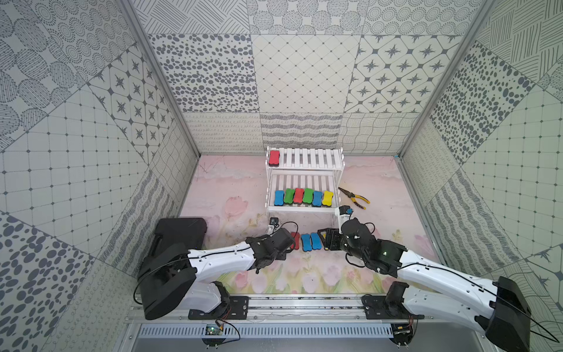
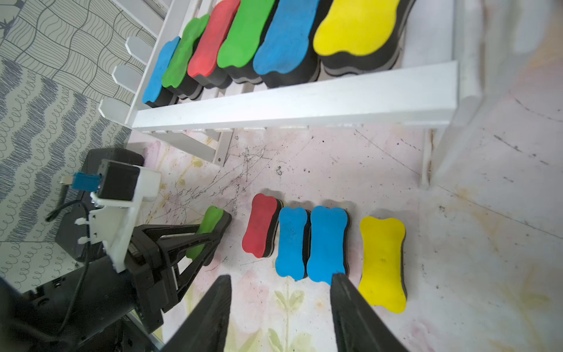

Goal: Remove the whiteboard erasers from the shelf
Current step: Place the whiteboard eraser at the center of the board.

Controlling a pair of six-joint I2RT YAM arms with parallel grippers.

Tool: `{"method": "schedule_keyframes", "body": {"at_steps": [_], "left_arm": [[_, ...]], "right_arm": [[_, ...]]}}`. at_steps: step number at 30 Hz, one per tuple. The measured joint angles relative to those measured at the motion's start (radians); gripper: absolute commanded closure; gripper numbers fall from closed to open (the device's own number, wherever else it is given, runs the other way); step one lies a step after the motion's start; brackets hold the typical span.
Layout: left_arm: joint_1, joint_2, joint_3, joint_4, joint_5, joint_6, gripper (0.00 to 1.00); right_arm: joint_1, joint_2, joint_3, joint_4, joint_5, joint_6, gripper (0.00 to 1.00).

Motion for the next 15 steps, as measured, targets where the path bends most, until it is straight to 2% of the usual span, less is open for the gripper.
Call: {"method": "schedule_keyframes", "body": {"at_steps": [6,15], "left_arm": [[0.012,0.077,0.036,0.055,0.021,-0.002,0.68],[0.021,0.132,0.08,0.079,0.026,-0.011,0.44]], "right_arm": [[-0.008,-0.029,-0.019,0.0,-0.002,0.006,0.44],[-0.015,-0.07,-0.037,0.0,-0.008,0.01,0.4]]}}
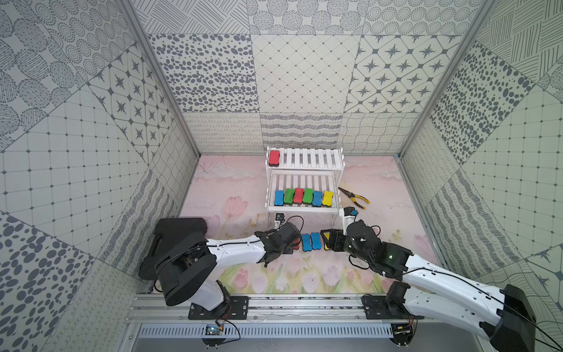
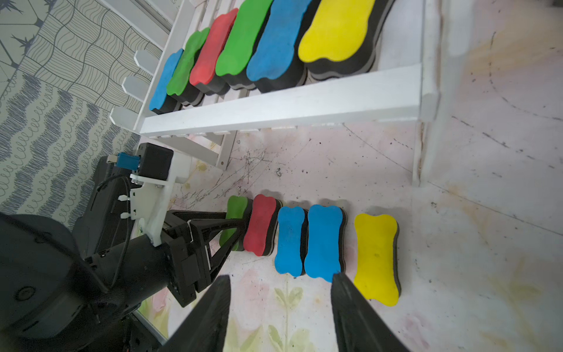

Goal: Remove the whiteboard erasers from the shelf
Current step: Place the whiteboard eraser at the center of the board, then pick up the whiteboard eraser from the shelf.

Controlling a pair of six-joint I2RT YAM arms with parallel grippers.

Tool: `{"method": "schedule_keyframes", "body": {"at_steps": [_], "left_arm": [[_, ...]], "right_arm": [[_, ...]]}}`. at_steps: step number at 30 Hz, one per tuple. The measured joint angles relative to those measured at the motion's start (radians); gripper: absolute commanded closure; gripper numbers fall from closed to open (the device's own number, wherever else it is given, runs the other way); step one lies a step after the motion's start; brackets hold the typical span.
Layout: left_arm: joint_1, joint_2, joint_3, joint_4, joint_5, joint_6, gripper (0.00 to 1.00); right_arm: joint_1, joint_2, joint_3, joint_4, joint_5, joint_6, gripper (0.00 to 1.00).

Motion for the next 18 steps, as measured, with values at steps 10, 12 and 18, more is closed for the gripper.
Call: {"method": "schedule_keyframes", "body": {"at_steps": [10,12,18], "left_arm": [[-0.021,-0.121,-0.006,-0.064,0.003,-0.051,0.4],[-0.04,-0.186,-0.003,-0.103,-0.001,-0.064,0.4],[-0.054,-0.386,0.101,-0.264,-0.006,-0.05,0.39]], "right_arm": [[-0.006,-0.022,0.0,0.0,-0.005,0.003,0.37],[-0.006,-0.022,0.0,0.0,-0.009,0.003,0.37],[-0.007,-0.019,0.0,0.0,-0.019,0.003,0.37]]}}
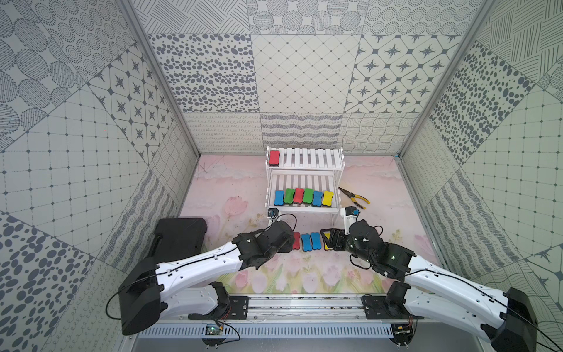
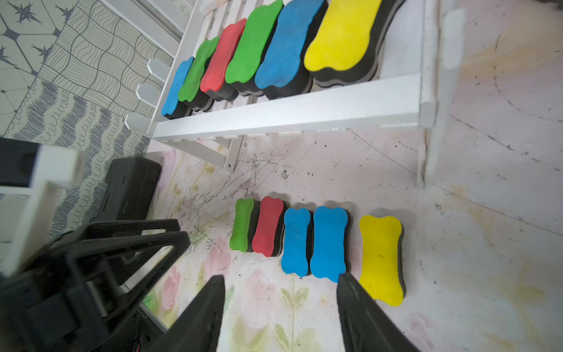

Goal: Remove the whiteboard erasers from the shelf
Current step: Pick up the whiteboard eraser from the shelf.

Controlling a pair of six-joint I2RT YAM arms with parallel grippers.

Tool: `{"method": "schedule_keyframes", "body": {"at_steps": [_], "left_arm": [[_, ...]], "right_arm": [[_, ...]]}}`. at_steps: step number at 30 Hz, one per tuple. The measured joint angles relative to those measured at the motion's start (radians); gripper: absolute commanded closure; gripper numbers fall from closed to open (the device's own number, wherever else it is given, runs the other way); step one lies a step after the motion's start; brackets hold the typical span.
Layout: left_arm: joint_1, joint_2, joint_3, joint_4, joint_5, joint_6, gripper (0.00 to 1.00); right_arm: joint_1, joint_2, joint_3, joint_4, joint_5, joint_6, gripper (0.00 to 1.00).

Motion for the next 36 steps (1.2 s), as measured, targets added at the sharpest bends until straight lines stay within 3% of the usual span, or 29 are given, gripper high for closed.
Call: {"method": "schedule_keyframes", "body": {"at_steps": [9,15,21,27,36], "left_arm": [[0.178,-0.01,0.456,-0.216,0.014,0.192,0.27],[0.356,0.175,0.776,-0.308,0.098,0.34,0.27],[0.438,0.381,1.009,-0.367,0.155,0.455,0.29],[0.46,0.55,1.159,-0.405,0.163,0.535,0.29],[0.465,0.66,1.228,-0.428,0.135,0.6,0.31]], "right_arm": [[-0.005,0.056,0.001,0.008,-0.008,0.0,0.37],[-0.005,0.101,0.009,0.012,-0.024,-0.004,0.37],[-0.006,0.106,0.017,0.017,-0.027,-0.008,0.37],[-0.019,0.106,0.019,0.019,-0.032,-0.008,0.37],[-0.032,0.101,0.019,0.018,-0.044,-0.008,0.37]]}}
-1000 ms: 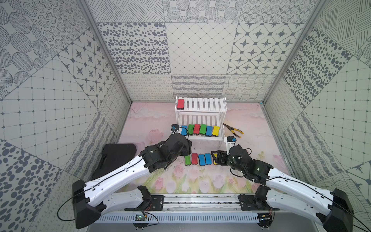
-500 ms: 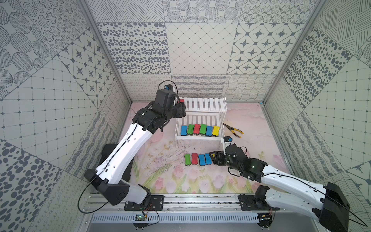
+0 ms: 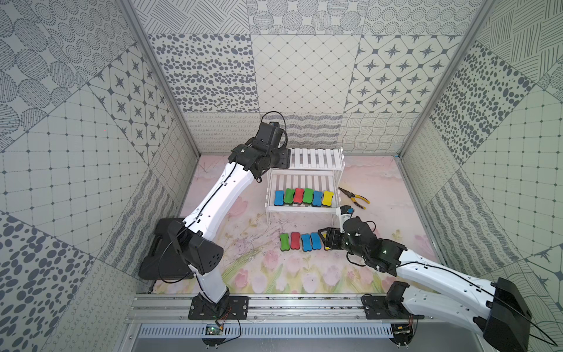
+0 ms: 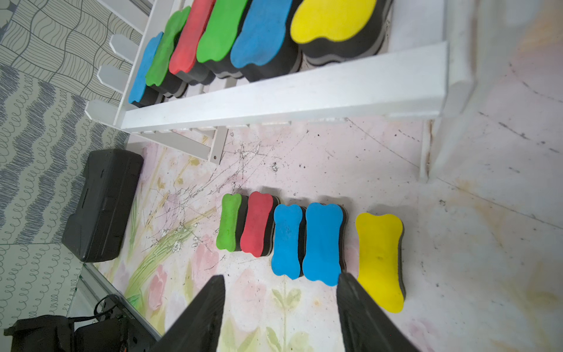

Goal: Remove the whiteboard erasers from the shelf
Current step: Pick up the whiteboard eraser from the shelf.

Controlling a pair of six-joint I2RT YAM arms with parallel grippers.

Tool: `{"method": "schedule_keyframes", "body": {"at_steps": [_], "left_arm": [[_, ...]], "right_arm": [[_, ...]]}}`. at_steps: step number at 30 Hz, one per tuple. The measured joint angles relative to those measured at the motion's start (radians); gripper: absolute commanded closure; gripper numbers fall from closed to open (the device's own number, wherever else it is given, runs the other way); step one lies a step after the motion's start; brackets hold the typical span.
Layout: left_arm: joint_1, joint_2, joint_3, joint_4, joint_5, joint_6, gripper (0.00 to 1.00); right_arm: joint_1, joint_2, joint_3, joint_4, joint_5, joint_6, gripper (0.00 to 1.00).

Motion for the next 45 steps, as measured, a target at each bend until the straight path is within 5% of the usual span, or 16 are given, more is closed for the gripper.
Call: {"method": "schedule_keyframes", "body": {"at_steps": [23,36,45], "left_arm": [[0.001,0.018,0.006,-0.01,-0.079,0.035,0.36],[0.002,0.057,0.023,-0.015,-0.085,0.047,0.64],[0.001,-0.027,-0.035,-0.006,-0.072,0.026,0.66]], "right_arm": [[-0.011,-0.01,0.0,0.0,-0.009,0.001,0.38],[-0.019,-0.01,0.0,0.0,-0.01,0.001,0.38],[-0.02,-0.017,-0.001,-0.001,-0.009,0.008,0.38]]}}
